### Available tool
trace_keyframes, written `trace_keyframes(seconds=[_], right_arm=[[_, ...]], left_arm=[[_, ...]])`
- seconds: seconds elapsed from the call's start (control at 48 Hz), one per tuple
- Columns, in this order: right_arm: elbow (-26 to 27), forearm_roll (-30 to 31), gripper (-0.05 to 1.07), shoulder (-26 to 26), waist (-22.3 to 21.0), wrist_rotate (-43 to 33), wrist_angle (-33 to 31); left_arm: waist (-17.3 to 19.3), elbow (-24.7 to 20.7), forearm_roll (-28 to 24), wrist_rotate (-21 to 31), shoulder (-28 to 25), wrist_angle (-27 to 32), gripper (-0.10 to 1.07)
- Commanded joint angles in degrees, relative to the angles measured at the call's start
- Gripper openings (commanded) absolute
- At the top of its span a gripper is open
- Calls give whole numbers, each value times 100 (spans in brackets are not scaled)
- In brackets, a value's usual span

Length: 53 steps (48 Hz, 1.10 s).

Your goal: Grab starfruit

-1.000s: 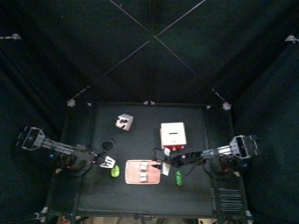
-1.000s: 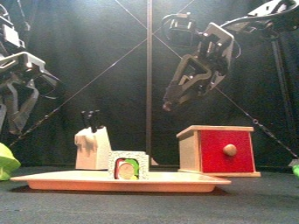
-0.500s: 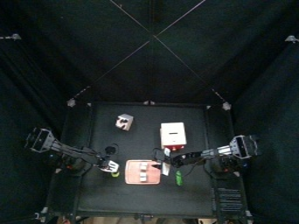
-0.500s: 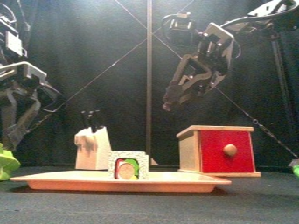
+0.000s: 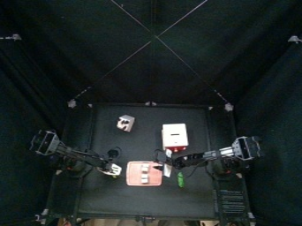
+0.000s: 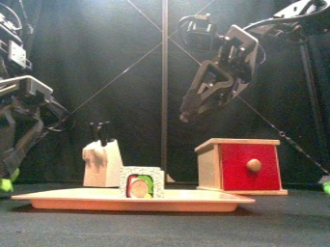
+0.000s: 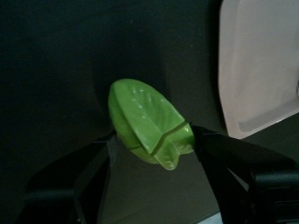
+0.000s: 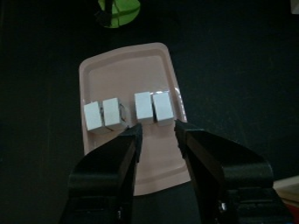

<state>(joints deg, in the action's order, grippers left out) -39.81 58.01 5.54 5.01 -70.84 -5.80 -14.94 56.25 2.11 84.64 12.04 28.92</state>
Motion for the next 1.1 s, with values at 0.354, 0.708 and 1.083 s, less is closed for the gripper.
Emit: trace_keyframes(seconds=[0.354,0.708,1.083], right_arm=[[62,53,75,149,-9,0,9],[62,53,75,158,-9,0,9],[70,53,75,167,-9,0,9]], left_arm=[[-9,-79,-53,-9,44,18,71],[-26,-132,-176,18,545,475,66],[-44,-149,-325,0,598,387,66]])
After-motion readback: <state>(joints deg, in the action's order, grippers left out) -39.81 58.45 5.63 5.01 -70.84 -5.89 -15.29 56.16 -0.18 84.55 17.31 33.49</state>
